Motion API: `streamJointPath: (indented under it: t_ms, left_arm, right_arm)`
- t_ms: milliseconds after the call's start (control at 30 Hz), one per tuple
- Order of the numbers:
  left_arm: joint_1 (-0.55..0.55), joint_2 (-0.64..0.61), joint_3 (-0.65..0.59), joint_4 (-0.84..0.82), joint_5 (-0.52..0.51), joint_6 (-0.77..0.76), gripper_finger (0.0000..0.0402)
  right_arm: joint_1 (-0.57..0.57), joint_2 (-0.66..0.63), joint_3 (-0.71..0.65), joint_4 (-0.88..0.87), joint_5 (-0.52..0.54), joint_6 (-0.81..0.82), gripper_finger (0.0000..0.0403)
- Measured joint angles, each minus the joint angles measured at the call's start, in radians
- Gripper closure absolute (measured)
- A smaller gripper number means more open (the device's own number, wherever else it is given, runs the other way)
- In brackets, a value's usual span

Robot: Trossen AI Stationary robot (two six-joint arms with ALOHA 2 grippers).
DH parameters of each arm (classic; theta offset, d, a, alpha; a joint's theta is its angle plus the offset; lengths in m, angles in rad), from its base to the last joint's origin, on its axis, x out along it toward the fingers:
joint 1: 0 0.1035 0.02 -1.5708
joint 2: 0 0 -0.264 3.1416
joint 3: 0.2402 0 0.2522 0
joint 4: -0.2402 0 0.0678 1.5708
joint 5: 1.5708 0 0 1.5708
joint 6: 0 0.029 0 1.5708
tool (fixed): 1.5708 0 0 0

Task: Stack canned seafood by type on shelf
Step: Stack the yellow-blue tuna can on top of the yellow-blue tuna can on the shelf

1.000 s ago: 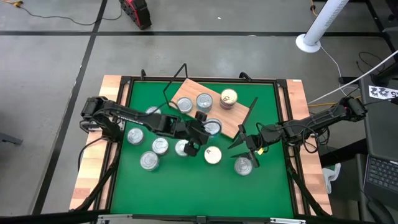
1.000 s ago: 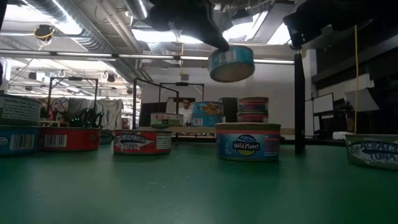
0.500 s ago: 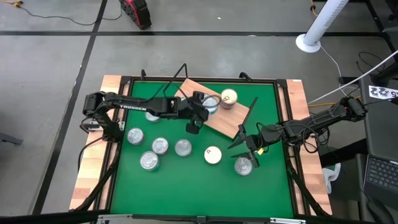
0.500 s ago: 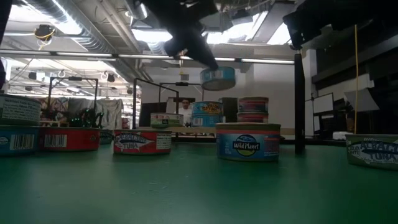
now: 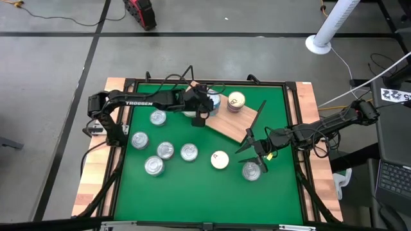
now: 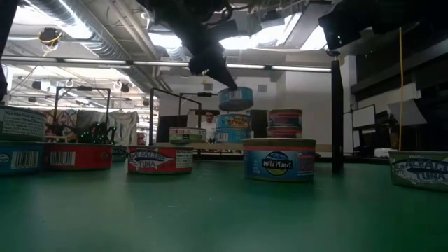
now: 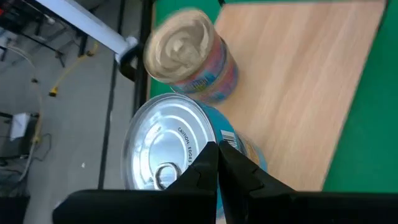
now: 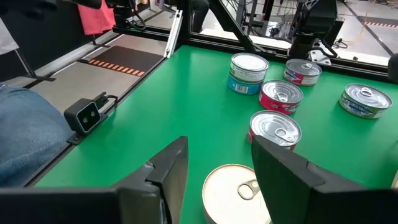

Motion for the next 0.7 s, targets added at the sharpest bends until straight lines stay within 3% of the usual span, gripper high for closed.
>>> streamJointPath:
  t_ms: [700]
  left_arm:
    - [0.002, 0.057, 0.000, -0.014, -0.005, -0.001, 0.0400]
  right_arm:
    - [0.000, 0.000, 0.000, -0.007, 0.000, 0.000, 0.0226]
